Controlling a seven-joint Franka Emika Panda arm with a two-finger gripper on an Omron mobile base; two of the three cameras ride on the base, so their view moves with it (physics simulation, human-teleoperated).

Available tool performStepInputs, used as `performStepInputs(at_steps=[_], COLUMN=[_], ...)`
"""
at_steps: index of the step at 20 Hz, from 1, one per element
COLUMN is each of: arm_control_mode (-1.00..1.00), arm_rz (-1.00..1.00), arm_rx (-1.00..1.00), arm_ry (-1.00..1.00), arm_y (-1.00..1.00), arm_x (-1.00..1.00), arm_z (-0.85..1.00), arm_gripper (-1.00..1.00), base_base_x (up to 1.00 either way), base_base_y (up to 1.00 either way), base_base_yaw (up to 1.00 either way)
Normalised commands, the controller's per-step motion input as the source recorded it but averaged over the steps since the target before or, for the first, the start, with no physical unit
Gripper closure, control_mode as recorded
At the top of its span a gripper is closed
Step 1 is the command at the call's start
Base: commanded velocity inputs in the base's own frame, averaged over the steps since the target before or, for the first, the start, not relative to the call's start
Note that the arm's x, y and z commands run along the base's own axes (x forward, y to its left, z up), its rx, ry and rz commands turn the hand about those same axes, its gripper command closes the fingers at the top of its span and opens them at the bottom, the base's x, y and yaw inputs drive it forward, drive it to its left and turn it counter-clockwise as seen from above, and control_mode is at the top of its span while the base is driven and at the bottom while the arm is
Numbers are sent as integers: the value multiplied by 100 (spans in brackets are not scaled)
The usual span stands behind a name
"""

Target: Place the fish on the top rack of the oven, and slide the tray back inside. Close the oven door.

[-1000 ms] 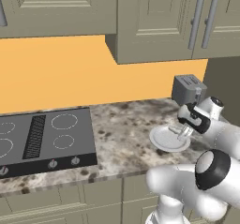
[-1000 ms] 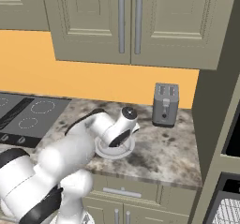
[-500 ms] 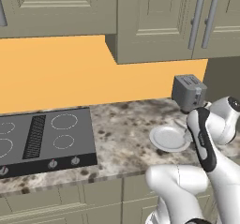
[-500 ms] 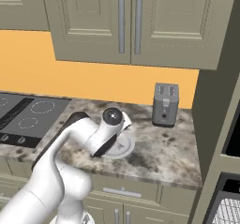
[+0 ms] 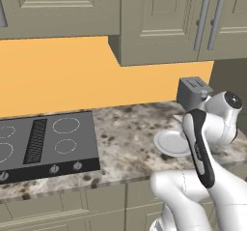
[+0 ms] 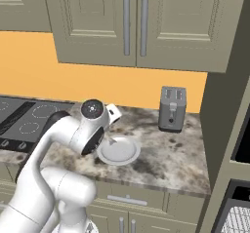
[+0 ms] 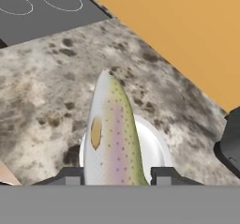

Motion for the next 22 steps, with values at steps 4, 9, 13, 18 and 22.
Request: performStepInputs(at_steps=[4,9,13,18,22], arm_control_mode=[100,100,100,100,100], arm_rz=[0,0,0,0,0], arm_rx=[-2,0,0,0,0], arm_ry=[0,0,0,0,0], arm_y=[5,0,0,0,0], arm_x=[0,0,0,0,0], arm_z=[0,0,0,0,0], arm_gripper=[100,100,100,100,100], base_base_x=[-11,-68,-58,-15,0], base_base_y=[3,-11,-18,-19,-16], base_base_yaw=[-13,-42,-51,-55,-52])
